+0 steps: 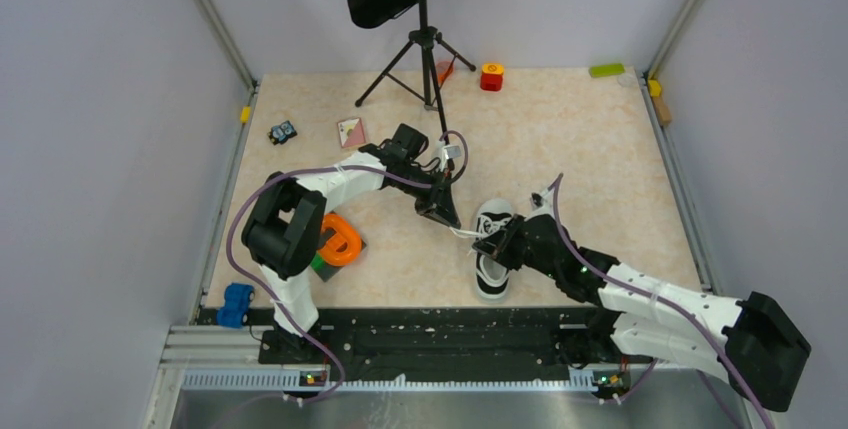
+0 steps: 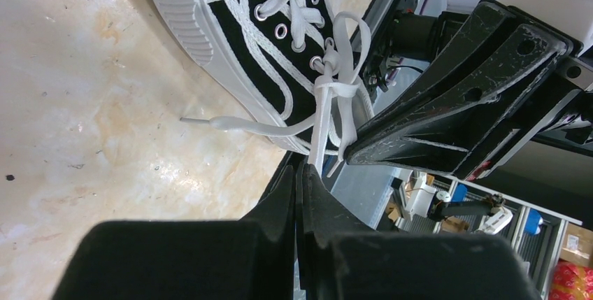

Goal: Tie the shoes
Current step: Tie the shoelace on the shoe.

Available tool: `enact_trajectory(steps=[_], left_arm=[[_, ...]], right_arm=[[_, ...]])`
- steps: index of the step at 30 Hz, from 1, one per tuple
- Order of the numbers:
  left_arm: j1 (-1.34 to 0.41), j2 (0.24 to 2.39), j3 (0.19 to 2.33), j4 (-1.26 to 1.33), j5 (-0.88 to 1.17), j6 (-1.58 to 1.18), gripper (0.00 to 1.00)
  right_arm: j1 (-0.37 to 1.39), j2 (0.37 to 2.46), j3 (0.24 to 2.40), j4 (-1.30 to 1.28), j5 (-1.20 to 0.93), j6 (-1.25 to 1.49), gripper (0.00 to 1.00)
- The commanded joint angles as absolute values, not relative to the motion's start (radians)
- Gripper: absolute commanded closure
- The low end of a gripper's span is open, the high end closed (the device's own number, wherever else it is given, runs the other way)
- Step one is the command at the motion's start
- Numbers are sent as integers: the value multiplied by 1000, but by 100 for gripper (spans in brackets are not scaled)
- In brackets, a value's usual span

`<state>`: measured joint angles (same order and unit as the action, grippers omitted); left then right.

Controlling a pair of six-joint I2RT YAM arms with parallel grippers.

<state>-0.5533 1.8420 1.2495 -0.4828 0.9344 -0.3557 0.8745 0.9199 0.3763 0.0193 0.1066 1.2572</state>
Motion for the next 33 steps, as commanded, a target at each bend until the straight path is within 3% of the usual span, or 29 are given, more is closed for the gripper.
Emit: enact_trajectory(steps=[1,3,8,16,22,27,33], left_arm=[[-551,1838,1284,-485,959,-334,100],[-552,1838,1285,-485,960,-336,100],[-552,1840,1294,-488,957,-336,100],[-552,1840,1295,-483,953,-339,100],[-551,1851,1301,-490,956,-335,100],[-552,1851,1308,-490,953,-337,100],[-552,1860,1314,-485,950,-344,100]], right_arm=[[885,913,417,45,109,1252,95],[886,901,434,7,113,1240,71],[885,814,487,-135,133,1212,53],[834,650,540,-376,305,1124,50],[539,608,375,-228,39,1103,56],[520,623,362,-224,7,1085,53],[536,634,370,-182,-70,1072,57]])
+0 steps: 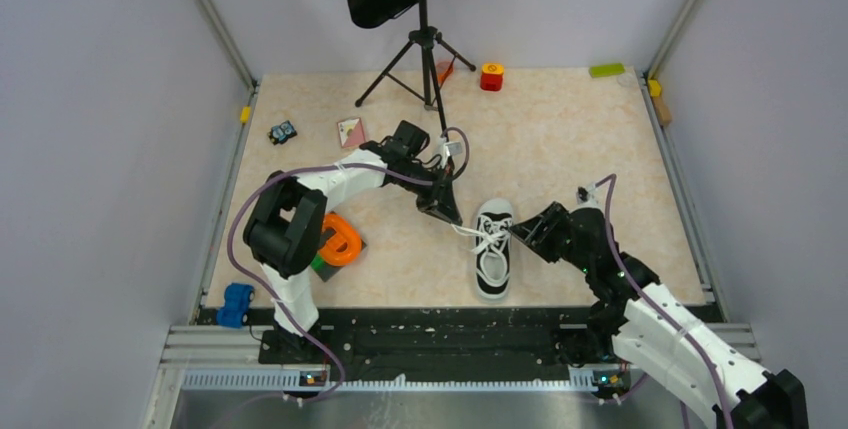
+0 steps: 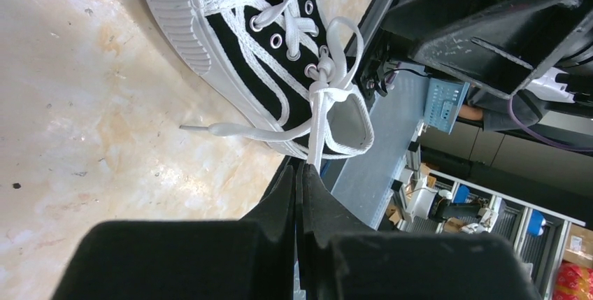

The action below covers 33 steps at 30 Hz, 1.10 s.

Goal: Tie the shoes
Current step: Tie the shoelace on the shoe.

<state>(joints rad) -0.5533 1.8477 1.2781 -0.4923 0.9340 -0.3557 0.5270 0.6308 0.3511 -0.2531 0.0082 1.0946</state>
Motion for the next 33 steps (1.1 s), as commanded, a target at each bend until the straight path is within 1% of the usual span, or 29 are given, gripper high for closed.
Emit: enact_trajectory(steps=[1,7,10,16,21,27,33], left_arm=[[-552,1862,1315,-484,949,-345,100],[-555,1865,1321,-476,942,-355,100],[-558,1864,1323,-472,942,-361,100],[-559,1857,1325,-472,943,-360,100],[-560,1859,1323,-469,946,-360,100],[-561,1861,1320,-468,948,-359,100],[-561,1857,1318,-466,947,-360,100]], right_arm=[[554,638,374,-177,-68,1075,57],[708,720,387,-98,-9,1127,57],[758,765,394,-57,30,1145,56],[767,749,416,-79,103,1143,56],[768,770,378,-45,70,1166,58],[775,820,363,27,58,1179,62],[776,844,362,31,62,1186,63]])
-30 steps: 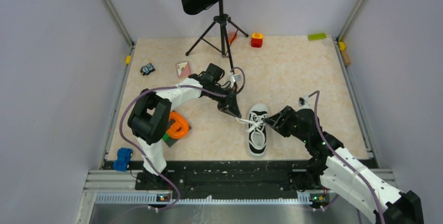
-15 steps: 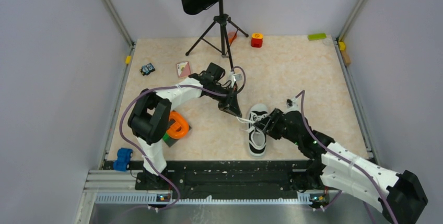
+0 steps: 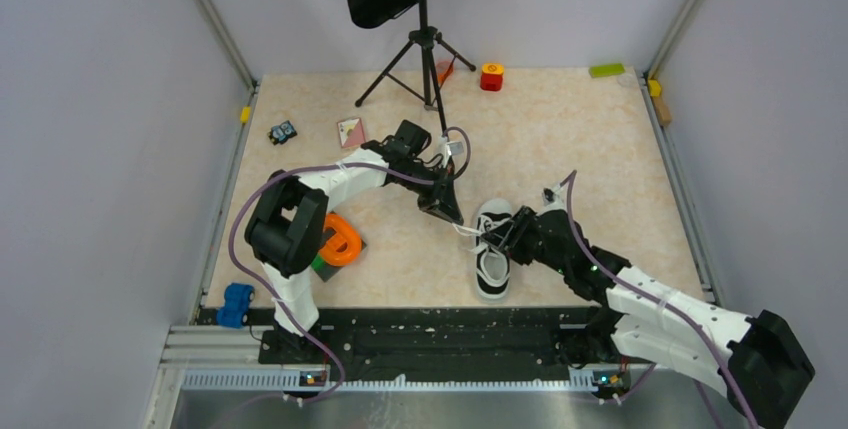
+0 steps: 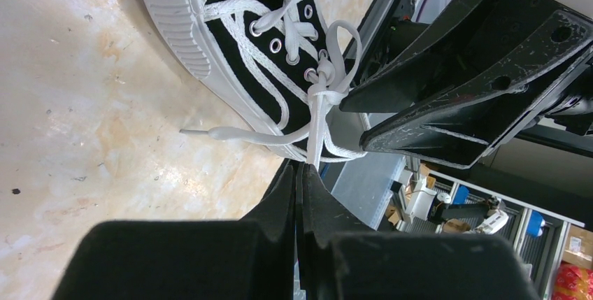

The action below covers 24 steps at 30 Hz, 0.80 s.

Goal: Tie the shoes
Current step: Tie the shoelace on the shoe.

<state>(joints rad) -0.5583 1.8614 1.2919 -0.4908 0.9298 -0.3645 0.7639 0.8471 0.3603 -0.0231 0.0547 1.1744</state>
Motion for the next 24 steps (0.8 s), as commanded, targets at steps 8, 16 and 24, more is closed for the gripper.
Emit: enact_trajectory(steps=[8,16,24], left_arm=[[-560,1858,1313,-463,949,-359,100],[-560,1860,1312,-461,949,-359,100],[-563,1856,1308,-461,949,-359,100]], right_arm=[[776,719,357,-110,139,1199,63],[811,669,333,-142,151,1242,63],[869,776,327,-25,172,1260,63]])
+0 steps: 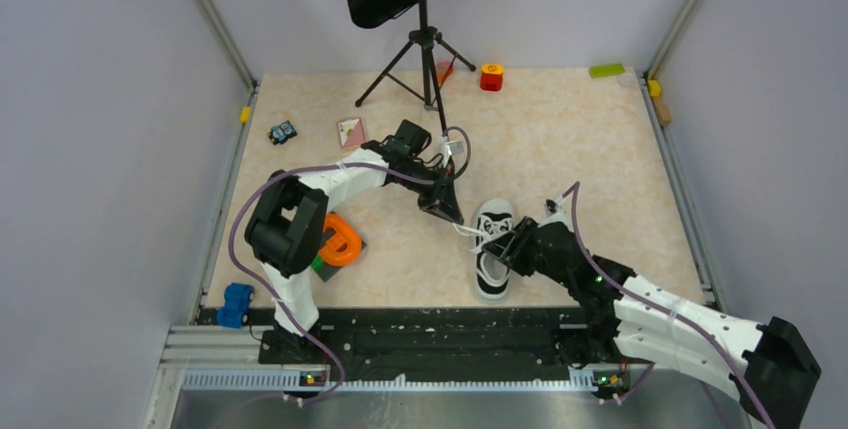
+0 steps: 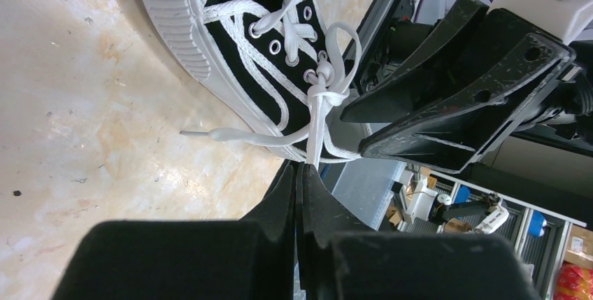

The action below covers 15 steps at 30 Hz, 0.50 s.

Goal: Tie the shoes
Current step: Tie the shoelace on the shoe.

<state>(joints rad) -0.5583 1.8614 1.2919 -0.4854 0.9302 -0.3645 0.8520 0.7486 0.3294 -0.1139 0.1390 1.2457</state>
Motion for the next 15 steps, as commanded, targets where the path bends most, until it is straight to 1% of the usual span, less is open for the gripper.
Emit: enact_trajectory(steps=[1,5,15], left_arm=[[-563,1855,1307,-461,949,-358,100],[-562,1856,1304,-463,950,-356,100],[-562,1856,1304,-464,951,-354,100]], right_arm=[[868,787,328,-15,174,1257,63],[868,831,326,28,172,1257,63],[868,859,322,55,196,1264,63]])
